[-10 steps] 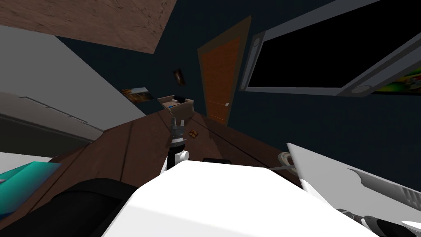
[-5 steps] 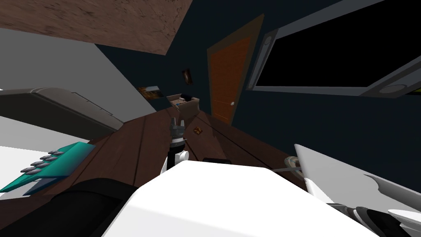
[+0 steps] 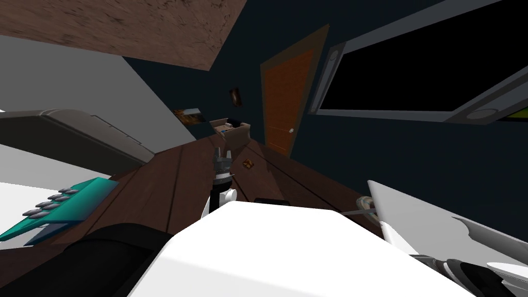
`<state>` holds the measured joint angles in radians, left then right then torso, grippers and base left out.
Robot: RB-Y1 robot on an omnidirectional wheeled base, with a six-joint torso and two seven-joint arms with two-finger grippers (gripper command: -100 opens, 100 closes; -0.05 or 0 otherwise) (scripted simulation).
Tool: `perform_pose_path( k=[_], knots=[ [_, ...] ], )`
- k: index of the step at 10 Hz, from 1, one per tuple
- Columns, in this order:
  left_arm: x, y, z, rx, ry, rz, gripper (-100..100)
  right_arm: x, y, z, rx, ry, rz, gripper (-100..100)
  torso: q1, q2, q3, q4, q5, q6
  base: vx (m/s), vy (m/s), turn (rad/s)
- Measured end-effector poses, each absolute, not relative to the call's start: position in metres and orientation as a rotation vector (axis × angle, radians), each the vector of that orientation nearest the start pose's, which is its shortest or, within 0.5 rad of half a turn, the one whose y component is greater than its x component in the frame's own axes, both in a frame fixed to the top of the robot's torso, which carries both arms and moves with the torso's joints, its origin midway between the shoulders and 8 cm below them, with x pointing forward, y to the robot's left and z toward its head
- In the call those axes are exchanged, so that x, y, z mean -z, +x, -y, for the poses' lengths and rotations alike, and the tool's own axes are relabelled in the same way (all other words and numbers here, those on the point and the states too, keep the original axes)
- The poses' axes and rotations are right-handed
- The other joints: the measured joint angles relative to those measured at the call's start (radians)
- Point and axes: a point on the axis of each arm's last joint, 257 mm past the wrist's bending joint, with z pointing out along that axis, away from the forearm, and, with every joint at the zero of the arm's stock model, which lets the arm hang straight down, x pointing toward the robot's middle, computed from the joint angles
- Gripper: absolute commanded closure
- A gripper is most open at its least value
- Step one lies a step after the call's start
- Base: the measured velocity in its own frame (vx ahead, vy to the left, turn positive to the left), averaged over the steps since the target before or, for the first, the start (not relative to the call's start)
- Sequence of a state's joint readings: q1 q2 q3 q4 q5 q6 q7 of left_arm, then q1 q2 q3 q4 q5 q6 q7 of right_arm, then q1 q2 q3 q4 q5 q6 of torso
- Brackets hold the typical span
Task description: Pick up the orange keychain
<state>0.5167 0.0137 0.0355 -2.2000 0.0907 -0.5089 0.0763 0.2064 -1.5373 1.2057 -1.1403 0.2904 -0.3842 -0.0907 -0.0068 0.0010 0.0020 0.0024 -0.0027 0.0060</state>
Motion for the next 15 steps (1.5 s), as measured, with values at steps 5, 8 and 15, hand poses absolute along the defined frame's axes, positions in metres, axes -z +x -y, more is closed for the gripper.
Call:
perform_pose_path(
  k=[5,8,15],
  knots=[
    [0.015,0.351,-0.308,1.362,-0.802,-0.594,0,0.437,0.015,0.627,0.034,-0.202,-3.071,100,-0.005,-0.018,-0.01,-0.004,-0.002,0.001,0.193,-0.059,-0.255],
    [0.014,0.351,-0.308,1.363,-0.802,-0.593,0,0.436,0.006,0.625,0.031,-0.286,-3.067,100,-0.004,-0.003,-0.002,0.0,-0.003,-0.001,0.053,-0.03,-0.108],
    [0.015,0.351,-0.308,1.362,-0.802,-0.594,0,0.433,-0.016,0.612,0.005,-0.466,-3.033,100,-0.008,-0.011,-0.006,-0.002,-0.004,0.003,0.158,-0.029,-0.211]
  ],
)
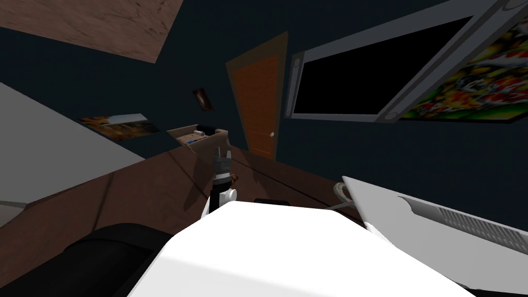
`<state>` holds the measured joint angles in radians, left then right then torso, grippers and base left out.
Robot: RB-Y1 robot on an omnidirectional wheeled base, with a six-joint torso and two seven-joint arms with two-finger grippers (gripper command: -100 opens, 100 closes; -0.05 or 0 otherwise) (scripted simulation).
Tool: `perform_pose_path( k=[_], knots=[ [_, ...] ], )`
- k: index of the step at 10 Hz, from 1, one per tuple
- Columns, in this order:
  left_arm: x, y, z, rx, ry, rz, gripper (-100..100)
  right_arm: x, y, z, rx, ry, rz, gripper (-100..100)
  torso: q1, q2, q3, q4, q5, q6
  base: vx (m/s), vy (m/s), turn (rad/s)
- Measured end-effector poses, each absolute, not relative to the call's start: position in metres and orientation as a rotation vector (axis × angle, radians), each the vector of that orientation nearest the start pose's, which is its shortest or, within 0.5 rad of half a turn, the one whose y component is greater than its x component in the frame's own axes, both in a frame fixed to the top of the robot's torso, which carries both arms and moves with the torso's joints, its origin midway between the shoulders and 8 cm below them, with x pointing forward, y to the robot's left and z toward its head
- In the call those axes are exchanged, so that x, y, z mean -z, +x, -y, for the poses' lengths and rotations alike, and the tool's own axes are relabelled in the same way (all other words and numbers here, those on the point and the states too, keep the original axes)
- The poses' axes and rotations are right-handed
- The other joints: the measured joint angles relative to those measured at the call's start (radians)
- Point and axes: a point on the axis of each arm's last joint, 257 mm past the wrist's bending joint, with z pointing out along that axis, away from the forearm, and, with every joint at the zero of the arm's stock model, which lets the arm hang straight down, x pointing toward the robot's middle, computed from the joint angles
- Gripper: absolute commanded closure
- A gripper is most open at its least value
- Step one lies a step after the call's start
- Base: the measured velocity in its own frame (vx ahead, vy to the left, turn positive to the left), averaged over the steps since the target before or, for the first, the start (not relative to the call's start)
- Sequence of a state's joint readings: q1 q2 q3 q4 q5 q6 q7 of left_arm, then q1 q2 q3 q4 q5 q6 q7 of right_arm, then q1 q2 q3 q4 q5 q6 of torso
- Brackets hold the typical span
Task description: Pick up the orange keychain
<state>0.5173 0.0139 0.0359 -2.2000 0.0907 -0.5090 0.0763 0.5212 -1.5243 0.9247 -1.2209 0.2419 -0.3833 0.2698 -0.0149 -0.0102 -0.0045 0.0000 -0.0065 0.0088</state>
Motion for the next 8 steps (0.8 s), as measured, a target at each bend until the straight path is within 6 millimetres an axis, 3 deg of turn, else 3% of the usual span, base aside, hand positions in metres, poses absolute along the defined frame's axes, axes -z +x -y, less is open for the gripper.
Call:
perform_pose_path(
  k=[2,7,8],
  knots=[
    [0.014,0.351,-0.308,1.363,-0.802,-0.593,0,0.432,-0.027,0.612,0.006,-0.524,-3.031,100,0.003,0.002,0.001,0.001,0.0,-0.004,0.059,0.013,0.026],
    [0.015,0.351,-0.308,1.362,-0.802,-0.594,0,0.429,-0.037,0.607,0.004,-0.648,-2.996,100,0.0,-0.001,0.0,0.0,0.0,0.0,0.168,-0.01,-0.251],
    [0.014,0.351,-0.308,1.362,-0.802,-0.594,0,0.427,-0.042,0.606,0.005,-0.671,-2.992,100,0.002,-0.001,-0.001,0.0,0.0,-0.002,0.08,0.02,-0.016]
  ],
)
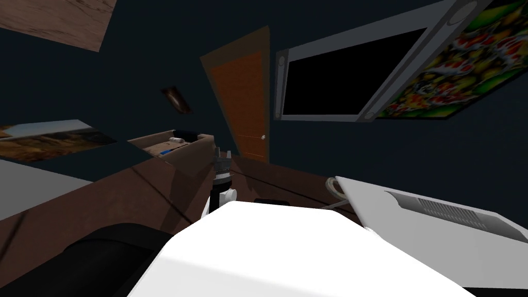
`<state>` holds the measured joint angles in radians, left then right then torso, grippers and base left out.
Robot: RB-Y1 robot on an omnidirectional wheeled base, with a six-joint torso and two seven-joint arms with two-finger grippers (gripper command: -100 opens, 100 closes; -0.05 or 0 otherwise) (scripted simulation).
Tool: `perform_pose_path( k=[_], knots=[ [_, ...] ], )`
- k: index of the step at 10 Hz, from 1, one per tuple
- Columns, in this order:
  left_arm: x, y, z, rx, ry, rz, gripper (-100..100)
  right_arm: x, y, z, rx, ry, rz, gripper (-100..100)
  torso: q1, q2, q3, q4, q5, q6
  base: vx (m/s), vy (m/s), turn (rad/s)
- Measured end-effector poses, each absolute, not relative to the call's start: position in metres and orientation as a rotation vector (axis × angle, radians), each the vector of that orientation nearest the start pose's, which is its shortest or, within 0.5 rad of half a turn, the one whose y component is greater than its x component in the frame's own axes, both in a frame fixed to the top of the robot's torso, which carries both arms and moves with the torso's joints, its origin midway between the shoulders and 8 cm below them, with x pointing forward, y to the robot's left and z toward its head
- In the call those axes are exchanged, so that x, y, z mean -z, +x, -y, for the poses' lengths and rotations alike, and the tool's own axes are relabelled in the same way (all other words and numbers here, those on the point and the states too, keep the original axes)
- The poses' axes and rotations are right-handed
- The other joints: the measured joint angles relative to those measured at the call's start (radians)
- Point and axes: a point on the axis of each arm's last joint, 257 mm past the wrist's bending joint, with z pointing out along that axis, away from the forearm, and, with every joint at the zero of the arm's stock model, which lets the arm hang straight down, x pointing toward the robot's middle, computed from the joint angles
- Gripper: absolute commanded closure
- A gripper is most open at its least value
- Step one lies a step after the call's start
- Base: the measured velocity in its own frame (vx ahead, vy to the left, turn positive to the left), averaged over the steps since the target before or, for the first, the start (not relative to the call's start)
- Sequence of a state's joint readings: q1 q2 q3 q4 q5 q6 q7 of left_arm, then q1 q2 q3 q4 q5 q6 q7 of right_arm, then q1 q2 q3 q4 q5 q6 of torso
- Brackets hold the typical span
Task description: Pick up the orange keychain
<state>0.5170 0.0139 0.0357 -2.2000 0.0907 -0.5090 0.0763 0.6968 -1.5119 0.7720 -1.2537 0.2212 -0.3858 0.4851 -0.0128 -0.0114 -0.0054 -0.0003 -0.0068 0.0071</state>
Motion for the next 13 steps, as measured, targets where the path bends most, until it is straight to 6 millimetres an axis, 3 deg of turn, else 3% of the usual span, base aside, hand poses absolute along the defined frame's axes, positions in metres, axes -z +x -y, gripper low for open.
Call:
perform_pose_path(
  k=[2,6,12,13],
  knots=[
    [0.014,0.351,-0.308,1.363,-0.802,-0.593,0,0.426,-0.046,0.607,0.007,-0.729,-2.98,100,-0.001,0.008,0.005,0.002,0.0,-0.002,0.079,-0.017,-0.146],
    [0.015,0.351,-0.308,1.362,-0.802,-0.594,0,0.42,-0.056,0.605,0.015,-0.825,-2.947,100,0.002,0.002,0.001,0.001,0.001,0.001,0.163,0.031,-0.226],
    [0.014,0.351,-0.308,1.363,-0.802,-0.593,0,0.412,-0.073,0.604,0.031,-0.984,-2.903,100,0.001,0.004,0.003,0.001,0.002,-0.004,0.094,0.015,-0.1],
    [0.014,0.351,-0.308,1.363,-0.802,-0.593,0,0.412,-0.073,0.604,0.03,-0.991,-2.9,0,0.0,0.008,0.005,0.002,0.001,-0.004,0.008,0.003,0.001]
  ],
)
